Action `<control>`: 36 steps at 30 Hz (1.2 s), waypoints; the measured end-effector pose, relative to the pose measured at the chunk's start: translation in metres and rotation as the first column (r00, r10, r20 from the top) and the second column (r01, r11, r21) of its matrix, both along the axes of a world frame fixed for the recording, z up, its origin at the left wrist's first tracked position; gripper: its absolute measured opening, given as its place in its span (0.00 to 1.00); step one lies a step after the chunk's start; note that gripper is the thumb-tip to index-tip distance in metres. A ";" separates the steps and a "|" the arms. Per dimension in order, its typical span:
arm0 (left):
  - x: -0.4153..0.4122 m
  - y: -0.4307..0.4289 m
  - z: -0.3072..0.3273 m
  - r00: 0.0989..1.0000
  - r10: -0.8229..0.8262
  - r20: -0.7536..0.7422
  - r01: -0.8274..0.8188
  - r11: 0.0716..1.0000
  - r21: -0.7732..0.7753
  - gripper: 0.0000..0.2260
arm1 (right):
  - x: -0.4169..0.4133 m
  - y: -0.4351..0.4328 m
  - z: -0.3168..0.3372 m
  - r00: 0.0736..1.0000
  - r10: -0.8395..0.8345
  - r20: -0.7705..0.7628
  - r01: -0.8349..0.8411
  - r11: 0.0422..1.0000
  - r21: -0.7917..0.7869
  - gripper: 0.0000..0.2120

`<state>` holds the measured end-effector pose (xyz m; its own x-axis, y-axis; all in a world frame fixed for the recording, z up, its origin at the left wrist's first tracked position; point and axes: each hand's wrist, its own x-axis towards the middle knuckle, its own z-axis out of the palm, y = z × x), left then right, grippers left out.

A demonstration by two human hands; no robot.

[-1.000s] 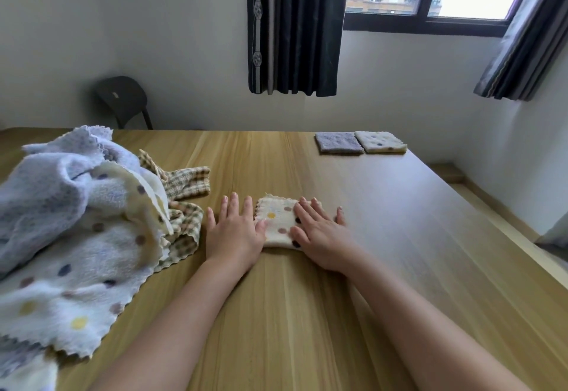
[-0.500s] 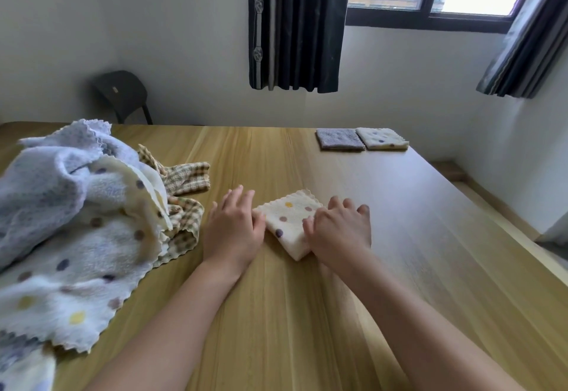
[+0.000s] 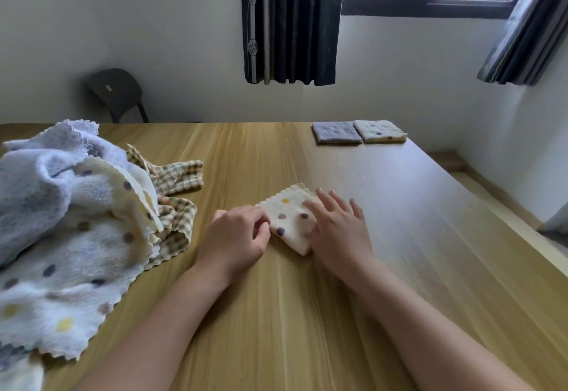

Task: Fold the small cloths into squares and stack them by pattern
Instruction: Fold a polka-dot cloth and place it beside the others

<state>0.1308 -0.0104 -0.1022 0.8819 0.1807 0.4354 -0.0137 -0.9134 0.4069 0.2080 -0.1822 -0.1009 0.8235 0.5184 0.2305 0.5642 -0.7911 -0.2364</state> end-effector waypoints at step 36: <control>-0.008 0.023 0.033 0.774 -0.329 -0.541 -0.321 0.533 -0.783 0.05 | 0.002 0.004 -0.008 0.961 0.247 -0.128 -0.169 0.884 0.436 0.14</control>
<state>0.1232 0.0122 -0.0690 0.8620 0.1452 -0.4856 0.5050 -0.1650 0.8472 0.2102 -0.1778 -0.1090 0.7543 0.5699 0.3259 0.6235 -0.4665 -0.6274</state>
